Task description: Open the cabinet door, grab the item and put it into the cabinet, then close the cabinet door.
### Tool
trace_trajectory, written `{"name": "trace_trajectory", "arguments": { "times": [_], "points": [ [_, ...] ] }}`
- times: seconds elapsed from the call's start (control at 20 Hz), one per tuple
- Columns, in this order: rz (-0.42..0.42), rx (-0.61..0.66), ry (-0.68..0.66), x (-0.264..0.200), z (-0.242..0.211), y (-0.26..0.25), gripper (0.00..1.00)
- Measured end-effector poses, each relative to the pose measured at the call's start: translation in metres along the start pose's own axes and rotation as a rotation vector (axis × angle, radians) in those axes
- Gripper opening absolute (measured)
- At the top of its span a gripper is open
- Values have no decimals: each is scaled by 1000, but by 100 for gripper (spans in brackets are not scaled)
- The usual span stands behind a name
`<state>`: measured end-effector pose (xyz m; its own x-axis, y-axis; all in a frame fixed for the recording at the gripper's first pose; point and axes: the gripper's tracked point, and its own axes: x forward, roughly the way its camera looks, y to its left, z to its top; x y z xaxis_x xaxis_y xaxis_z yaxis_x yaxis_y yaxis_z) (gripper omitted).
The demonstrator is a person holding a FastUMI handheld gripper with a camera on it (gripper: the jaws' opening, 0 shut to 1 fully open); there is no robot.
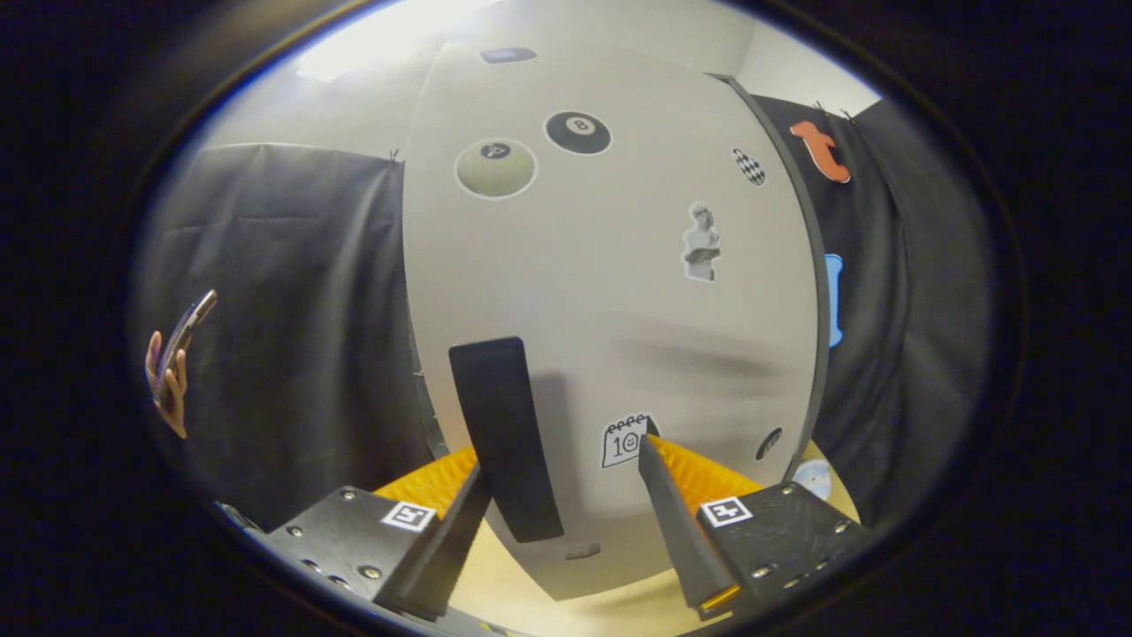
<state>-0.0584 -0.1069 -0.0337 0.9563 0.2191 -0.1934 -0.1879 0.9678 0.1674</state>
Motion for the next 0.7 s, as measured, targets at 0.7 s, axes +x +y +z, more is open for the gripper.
{"name": "trace_trajectory", "arguments": {
  "times": [0.7],
  "points": [
    [23, -61, -41, 2, 2, 9, 97]
  ]
}}
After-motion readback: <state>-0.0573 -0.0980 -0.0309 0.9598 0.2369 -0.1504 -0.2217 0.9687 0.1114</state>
